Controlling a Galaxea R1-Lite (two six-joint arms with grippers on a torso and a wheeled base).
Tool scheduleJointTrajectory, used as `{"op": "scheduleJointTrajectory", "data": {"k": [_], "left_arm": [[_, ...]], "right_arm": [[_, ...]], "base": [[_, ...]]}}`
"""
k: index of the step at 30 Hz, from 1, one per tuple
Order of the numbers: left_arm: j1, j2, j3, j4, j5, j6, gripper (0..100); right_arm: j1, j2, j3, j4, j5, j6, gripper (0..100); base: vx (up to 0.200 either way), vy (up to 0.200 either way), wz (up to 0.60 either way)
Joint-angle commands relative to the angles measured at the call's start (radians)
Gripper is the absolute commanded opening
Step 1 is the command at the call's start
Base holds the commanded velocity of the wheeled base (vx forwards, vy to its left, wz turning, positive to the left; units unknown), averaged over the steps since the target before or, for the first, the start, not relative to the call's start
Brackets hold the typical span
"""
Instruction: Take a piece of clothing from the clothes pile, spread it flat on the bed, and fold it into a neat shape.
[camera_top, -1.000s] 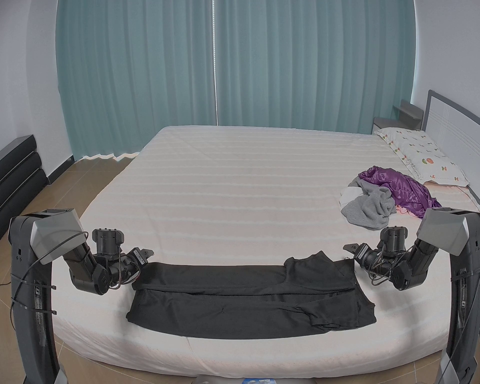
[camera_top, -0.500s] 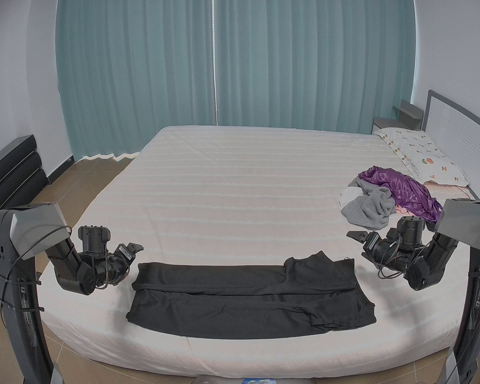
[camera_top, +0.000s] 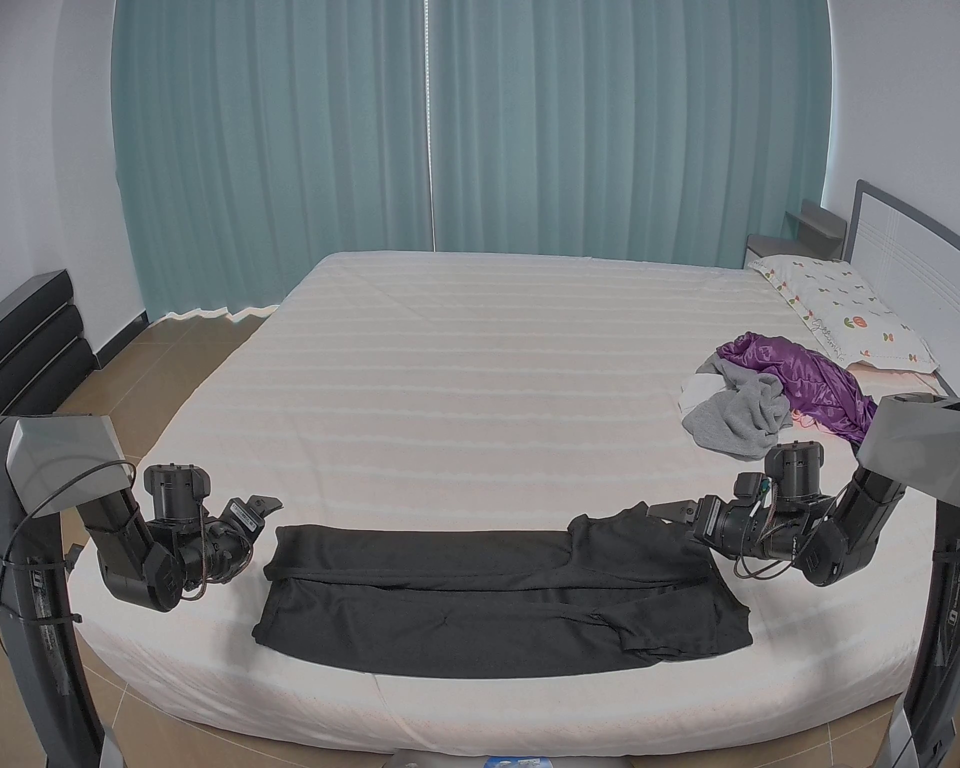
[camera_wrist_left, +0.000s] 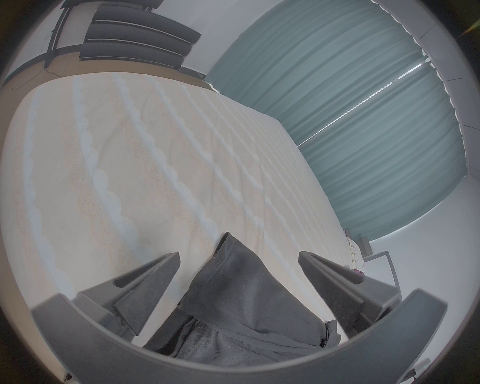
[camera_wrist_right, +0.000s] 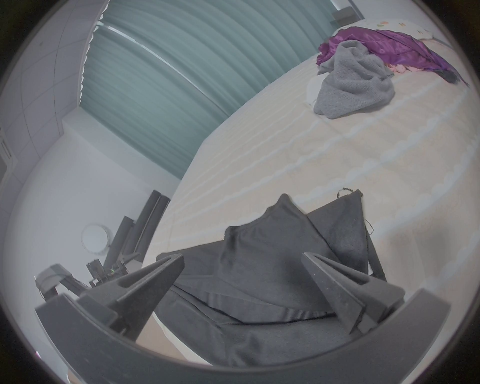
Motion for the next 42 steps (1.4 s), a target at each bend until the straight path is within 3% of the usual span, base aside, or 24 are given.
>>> {"op": "scheduleJointTrajectory", "data": {"k": [1,17,25,26,42], "left_arm": [[0.0,0.005,0.011,-0.005,0.0,-0.004,100],[0.0,0.005,0.019,-0.015,0.0,-0.006,100],[0.0,0.005,0.019,-0.015,0.0,-0.006,100],[0.0,0.006,0.019,-0.019,0.0,-0.006,100],[0.0,0.006,0.019,-0.03,0.0,-0.006,100]], "right_arm": [[0.0,0.045,-0.012,0.011,0.007,-0.029,100],[-0.027,0.163,-0.108,0.043,-0.002,-0.12,100],[-0.033,0.178,-0.118,0.046,-0.005,-0.126,100],[-0.033,0.177,-0.113,0.047,-0.003,-0.126,0],[-0.078,0.114,-0.049,0.092,0.007,-0.161,0]], "base": [[0.0,0.0,0.0],[0.0,0.0,0.0],[0.0,0.0,0.0],[0.0,0.0,0.0],[0.0,0.0,0.0]]}}
